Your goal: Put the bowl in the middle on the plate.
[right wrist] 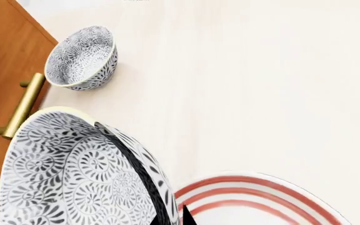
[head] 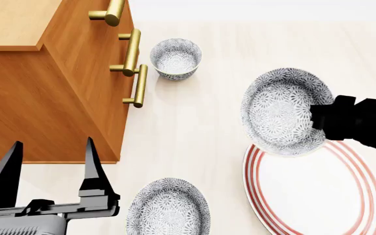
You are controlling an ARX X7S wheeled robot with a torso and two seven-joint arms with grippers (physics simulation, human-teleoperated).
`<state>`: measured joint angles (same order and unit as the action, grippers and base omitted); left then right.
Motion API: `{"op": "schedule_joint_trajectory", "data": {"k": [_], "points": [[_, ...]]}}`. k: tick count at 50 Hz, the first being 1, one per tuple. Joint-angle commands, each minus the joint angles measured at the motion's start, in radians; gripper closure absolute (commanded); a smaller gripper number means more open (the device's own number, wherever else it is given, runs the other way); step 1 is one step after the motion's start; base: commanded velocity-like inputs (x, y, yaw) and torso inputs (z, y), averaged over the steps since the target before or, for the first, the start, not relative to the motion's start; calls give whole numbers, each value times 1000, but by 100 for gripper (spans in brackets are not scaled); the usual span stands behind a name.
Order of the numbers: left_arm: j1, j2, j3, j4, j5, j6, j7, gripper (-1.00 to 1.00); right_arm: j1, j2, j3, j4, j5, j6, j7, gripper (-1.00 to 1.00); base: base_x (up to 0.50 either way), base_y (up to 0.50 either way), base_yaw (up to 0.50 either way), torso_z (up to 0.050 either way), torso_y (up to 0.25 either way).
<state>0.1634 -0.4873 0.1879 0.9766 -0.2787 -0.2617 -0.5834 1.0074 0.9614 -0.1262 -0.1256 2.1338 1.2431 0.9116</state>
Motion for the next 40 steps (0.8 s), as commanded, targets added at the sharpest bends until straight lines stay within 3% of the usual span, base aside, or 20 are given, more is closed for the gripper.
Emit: {"op": "schedule_joint_trajectory", "data": {"k": [1, 19, 40], "points": [[-4, -7, 6, -1, -2, 0, -9, -100, -195, 97, 167, -75, 25, -56, -37, 100, 0, 0, 0, 0, 0], [-5, -14, 11, -2, -6, 3, -18, -100, -406, 127, 355, -117, -1, -62, -84, 100, 0, 0, 0, 0, 0], [-9, -21, 21, -3, -4, 3, -27, -100, -663, 58, 617, -130, -103, -13, -148, 100, 0, 0, 0, 0, 0]]}}
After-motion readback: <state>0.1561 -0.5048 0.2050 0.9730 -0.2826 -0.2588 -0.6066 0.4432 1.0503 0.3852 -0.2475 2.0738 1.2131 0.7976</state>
